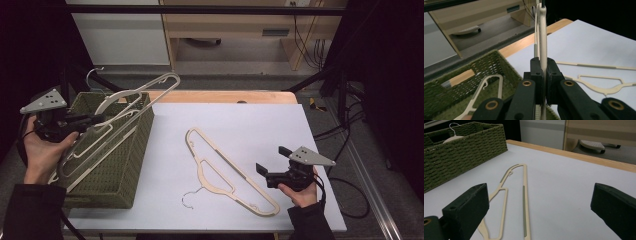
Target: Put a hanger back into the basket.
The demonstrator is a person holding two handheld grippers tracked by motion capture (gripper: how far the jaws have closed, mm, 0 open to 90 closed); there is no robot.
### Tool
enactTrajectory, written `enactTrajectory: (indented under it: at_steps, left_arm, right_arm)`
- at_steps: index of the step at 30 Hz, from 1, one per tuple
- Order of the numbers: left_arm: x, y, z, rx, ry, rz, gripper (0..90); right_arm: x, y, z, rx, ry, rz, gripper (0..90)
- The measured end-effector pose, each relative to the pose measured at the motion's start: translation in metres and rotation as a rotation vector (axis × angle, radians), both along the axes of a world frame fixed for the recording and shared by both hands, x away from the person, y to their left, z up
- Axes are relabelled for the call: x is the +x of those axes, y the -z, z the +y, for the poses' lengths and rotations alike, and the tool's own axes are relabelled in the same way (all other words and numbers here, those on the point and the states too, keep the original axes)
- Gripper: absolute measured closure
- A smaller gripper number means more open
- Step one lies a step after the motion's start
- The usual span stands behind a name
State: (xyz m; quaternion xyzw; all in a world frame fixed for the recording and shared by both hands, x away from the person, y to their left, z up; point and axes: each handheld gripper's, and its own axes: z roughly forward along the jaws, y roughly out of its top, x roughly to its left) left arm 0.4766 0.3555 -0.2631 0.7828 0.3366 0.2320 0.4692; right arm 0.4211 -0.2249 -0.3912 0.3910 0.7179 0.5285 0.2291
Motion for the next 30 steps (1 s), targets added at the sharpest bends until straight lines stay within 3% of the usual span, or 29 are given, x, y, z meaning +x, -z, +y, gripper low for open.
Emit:
enactTrajectory:
  at_steps: [13, 30]
  left_arm:
    - [0.01, 0.024, 0.046, -0.005, -0.074, 0.041, 86.1]
    - [0.009, 0.046, 0.079, 0.018, -0.131, 0.082, 86.0]
  right_arm:
    - [0.0, 0.0, -0.001, -0.002, 0.0, 0.0, 2.5]
    - [0.001, 0.001, 0.0, -0.009, 0.003, 0.001, 2.5]
